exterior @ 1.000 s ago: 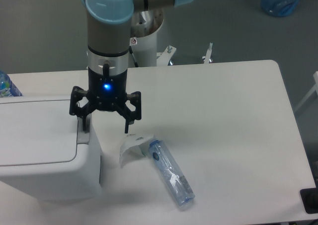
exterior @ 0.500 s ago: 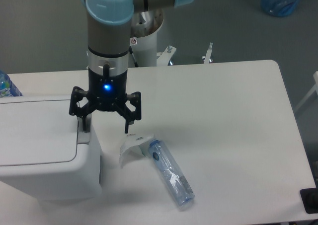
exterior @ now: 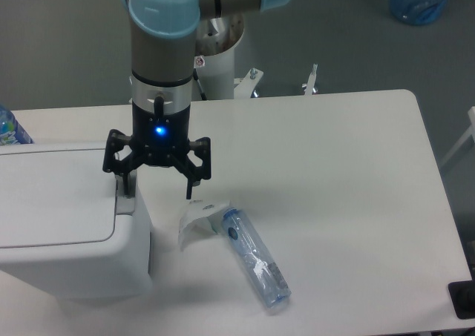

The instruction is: Open the trash can

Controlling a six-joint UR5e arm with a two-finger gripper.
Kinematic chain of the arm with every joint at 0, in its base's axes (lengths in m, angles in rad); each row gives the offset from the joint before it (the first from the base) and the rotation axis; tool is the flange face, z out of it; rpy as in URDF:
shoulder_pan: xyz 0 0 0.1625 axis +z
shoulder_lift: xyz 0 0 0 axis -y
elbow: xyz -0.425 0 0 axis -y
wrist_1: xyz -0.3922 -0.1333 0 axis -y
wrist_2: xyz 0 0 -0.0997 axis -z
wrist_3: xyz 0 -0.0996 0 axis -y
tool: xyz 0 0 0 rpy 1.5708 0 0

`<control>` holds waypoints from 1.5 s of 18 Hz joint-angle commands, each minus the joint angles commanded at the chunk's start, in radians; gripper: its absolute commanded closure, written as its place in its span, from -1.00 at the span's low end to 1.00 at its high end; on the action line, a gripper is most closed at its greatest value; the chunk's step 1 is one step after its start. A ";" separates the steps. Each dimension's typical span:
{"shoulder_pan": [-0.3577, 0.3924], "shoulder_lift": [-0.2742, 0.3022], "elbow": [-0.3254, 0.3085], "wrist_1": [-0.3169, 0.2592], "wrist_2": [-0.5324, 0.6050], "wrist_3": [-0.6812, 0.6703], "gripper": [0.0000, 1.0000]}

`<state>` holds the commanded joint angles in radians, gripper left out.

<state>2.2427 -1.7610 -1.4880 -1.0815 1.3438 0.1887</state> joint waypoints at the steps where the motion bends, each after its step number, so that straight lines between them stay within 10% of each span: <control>1: 0.000 0.000 0.000 0.000 0.000 0.000 -1.00; 19: 0.037 0.006 0.058 0.075 0.012 0.009 -1.00; 27: 0.081 0.005 0.046 0.063 0.330 0.104 -1.00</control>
<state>2.3239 -1.7564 -1.4419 -1.0185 1.6735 0.2930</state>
